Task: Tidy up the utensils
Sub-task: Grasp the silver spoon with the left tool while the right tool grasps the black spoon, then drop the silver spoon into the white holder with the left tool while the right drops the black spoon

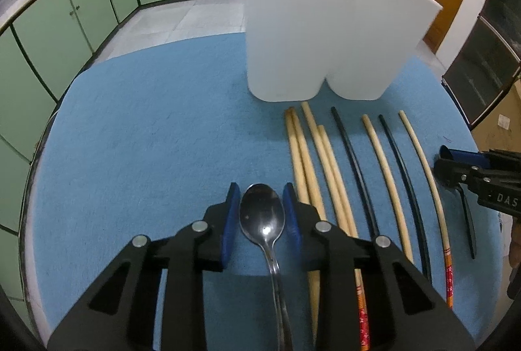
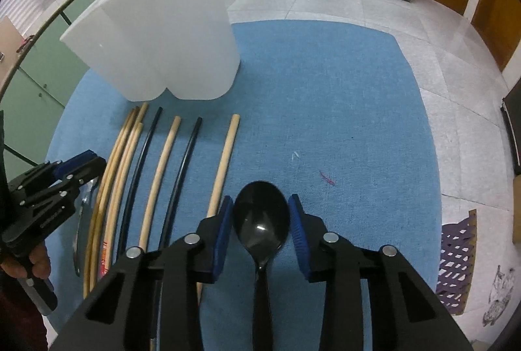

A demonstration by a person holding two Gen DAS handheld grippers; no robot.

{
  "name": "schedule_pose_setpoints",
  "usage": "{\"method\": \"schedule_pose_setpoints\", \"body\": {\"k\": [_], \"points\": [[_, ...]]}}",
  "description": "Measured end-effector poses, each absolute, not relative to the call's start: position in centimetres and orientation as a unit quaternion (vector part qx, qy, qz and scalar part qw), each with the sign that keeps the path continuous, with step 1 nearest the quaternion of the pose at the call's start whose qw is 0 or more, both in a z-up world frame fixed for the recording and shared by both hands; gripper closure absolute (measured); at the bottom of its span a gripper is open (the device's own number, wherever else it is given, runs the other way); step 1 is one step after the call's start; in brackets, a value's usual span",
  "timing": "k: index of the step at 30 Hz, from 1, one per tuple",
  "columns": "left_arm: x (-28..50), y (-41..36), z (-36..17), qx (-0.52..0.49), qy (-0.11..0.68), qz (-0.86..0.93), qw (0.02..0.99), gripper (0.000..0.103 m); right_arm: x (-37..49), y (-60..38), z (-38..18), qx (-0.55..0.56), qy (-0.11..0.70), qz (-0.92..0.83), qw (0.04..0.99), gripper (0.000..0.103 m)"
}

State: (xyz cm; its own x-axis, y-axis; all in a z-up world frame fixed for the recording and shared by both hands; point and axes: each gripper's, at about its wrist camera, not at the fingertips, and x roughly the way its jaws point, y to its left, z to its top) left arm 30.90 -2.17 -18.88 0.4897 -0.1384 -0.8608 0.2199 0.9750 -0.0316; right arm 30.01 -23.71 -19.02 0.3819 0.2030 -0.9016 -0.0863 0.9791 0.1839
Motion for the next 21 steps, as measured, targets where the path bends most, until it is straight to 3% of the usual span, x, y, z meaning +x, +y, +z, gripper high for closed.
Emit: {"method": "schedule_pose_setpoints", "body": {"k": [10,17,21], "points": [[30.8,-1.6,-19.0,0.045,0.488,-0.107,0.865,0.077,30.3,-22.5,-18.9,0.019,0.548,0.089,0.831,0.069],[28.0,0.3,-15.8,0.011,0.405,-0.139,0.904,0.077,26.6,-24.6,-15.4,0.107,0.433,0.151,0.882,0.069],[25.8,1.5,-14.3,-0.009,0.352,-0.158,0.923,0.077,25.0,-24.3,-14.2,0.096,0.390,0.163,0.901,0.069]]}}
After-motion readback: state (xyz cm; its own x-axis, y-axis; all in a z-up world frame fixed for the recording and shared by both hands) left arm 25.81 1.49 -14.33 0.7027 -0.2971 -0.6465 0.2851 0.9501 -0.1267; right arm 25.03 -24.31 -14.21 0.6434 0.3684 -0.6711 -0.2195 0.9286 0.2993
